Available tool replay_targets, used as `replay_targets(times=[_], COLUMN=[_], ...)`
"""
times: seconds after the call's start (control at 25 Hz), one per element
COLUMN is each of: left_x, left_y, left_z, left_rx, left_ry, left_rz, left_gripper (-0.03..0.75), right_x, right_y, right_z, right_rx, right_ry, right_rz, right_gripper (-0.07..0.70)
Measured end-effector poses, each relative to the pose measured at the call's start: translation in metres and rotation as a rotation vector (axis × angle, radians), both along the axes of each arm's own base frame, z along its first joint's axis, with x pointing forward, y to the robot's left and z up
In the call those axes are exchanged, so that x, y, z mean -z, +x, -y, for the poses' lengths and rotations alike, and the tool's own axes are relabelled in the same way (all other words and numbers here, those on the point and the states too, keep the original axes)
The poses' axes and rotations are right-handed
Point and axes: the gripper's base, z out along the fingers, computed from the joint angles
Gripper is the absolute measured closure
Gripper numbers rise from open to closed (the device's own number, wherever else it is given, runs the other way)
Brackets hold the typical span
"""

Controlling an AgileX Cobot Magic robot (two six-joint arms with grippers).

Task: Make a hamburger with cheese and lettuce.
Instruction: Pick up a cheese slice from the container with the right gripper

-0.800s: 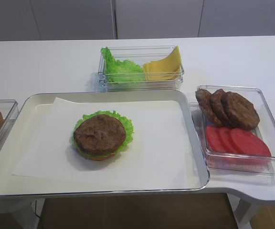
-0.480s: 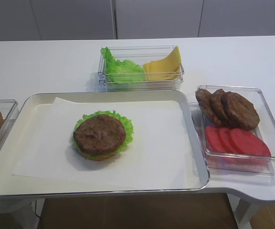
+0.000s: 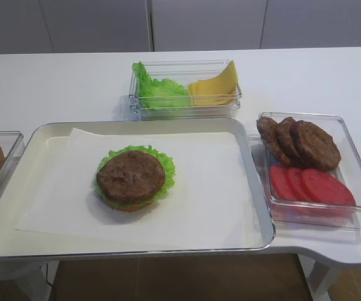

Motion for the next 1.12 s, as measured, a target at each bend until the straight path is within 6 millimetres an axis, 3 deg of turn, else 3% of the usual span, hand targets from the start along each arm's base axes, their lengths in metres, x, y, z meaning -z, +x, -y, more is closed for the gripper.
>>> replay_targets(times=[0.52,0.84,1.12], left_x=[0.0,0.0,0.0], left_y=[0.0,0.0,0.0], left_z=[0.0,0.0,0.0], left_rx=[0.0,0.0,0.0], left_ry=[0.0,0.0,0.0], left_rz=[0.0,0.0,0.0], left_gripper=[0.371,0.371,0.371], right_x=[0.0,-0.0005,-0.0081], right_y=[0.0,0.0,0.0033], right_z=[0.0,-0.0015,-0.0083], right_rx=[0.0,-0.007,0.004], right_ry=[0.0,0.021,0.187], right_rz=[0.0,0.002,-0.005], right_gripper=[0.607,0.325,0.279])
